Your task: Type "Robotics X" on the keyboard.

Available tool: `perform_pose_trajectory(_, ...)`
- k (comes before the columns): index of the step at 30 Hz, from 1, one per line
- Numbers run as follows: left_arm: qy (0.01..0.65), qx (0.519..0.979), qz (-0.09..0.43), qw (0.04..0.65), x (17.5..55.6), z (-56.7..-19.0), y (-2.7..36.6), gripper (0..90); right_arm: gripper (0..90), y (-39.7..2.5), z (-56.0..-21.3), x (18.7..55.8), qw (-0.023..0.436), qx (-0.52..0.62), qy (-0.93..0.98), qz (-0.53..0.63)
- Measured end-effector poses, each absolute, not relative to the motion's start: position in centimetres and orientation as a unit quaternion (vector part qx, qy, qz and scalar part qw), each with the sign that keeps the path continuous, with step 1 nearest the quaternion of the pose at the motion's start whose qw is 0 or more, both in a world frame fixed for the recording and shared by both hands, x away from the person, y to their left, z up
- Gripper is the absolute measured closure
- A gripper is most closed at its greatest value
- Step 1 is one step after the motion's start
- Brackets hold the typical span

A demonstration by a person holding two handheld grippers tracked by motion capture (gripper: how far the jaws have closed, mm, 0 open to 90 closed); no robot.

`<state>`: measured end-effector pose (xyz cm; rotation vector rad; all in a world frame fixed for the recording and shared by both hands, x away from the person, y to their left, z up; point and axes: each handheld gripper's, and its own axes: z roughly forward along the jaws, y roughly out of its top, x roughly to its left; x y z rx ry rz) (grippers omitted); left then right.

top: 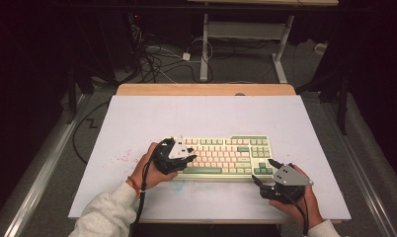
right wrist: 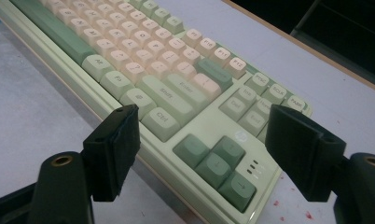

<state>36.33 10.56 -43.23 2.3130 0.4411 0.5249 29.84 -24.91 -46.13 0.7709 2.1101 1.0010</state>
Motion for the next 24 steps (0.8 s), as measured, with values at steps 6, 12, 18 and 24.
perform_pose_trajectory(6,0.179,0.883,0.235,0.364,35.7,-43.1,11.9,51.8,26.6,-24.9,-46.1,29.9,0.334,0.297,0.807,0.385)
perform_pose_trajectory(12,0.188,0.868,0.255,0.383,35.0,-43.1,13.3,30.6,26.6,-24.9,-46.2,29.9,0.333,0.298,0.808,0.384)
perform_pose_trajectory(18,0.208,0.859,0.273,0.380,34.5,-43.7,14.8,22.9,26.6,-24.9,-46.2,29.9,0.333,0.301,0.808,0.383)
perform_pose_trajectory(24,0.212,0.859,0.282,0.371,33.7,-44.2,16.5,21.7,26.6,-24.9,-46.2,30.0,0.331,0.300,0.808,0.383)
